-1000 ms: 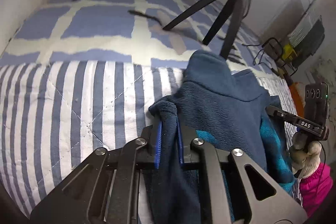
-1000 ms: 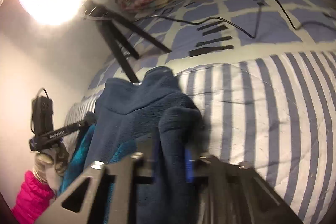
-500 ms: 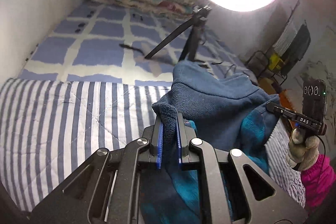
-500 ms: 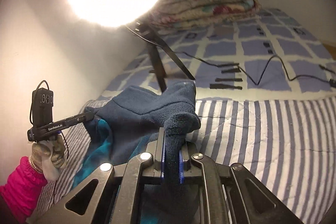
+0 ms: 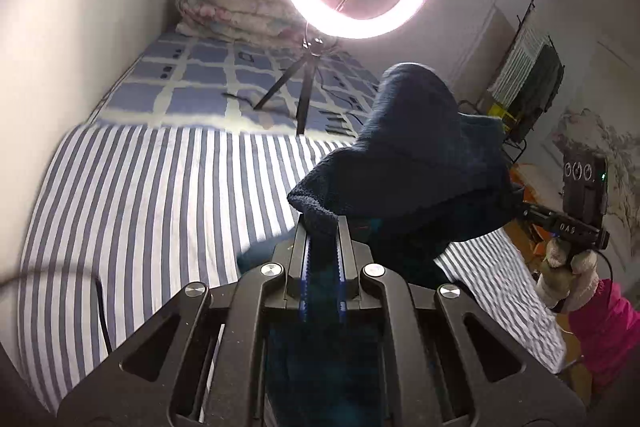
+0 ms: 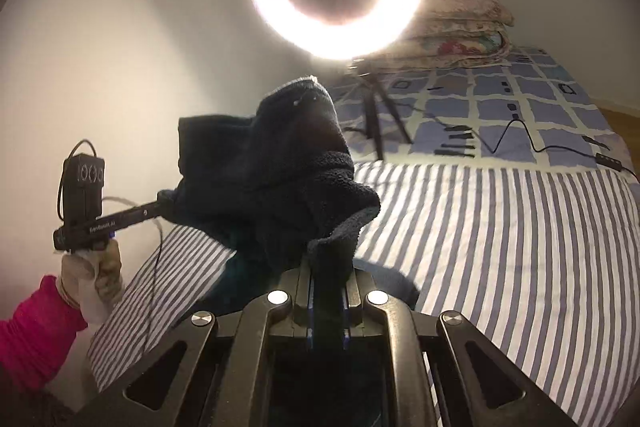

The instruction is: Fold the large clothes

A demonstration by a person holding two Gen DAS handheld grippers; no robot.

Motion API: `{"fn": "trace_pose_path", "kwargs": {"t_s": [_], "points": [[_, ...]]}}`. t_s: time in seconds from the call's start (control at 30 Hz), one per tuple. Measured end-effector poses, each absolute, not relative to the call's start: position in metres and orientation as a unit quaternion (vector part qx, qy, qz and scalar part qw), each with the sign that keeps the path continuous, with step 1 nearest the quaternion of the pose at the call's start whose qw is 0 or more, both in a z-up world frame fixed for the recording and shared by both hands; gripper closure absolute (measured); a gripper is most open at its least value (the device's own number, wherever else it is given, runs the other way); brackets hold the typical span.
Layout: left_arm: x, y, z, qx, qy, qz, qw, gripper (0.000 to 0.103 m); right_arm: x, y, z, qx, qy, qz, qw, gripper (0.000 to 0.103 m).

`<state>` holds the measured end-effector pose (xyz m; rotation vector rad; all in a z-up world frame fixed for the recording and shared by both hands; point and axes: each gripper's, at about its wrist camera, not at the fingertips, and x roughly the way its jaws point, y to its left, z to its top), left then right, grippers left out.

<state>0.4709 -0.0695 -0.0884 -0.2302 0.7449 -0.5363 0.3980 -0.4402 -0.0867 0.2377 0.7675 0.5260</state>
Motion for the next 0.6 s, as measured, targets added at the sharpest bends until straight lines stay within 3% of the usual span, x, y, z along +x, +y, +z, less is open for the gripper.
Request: {"fn": "trace_pose_path", "kwargs": {"t_s": [0.3, 0.47, 0.6], "points": [[0.38, -0.07, -0.122, -0.08, 0.408, -0.255, 0.873, 0.095, 0.309, -0.426, -0.124, 0.113, 0.422, 0.246, 0.865, 0.096], [0.353, -0.077, -0.164, -0.054, 0.474, -0.233, 0.847, 0.094, 0.284, -0.416, -0.155, 0.08, 0.463, 0.222, 0.854, 0.096], [0.335, -0.075, -0.169, -0.054, 0.502, -0.203, 0.839, 0.091, 0.274, -0.418, -0.153, 0.083, 0.467, 0.191, 0.859, 0.087]]}}
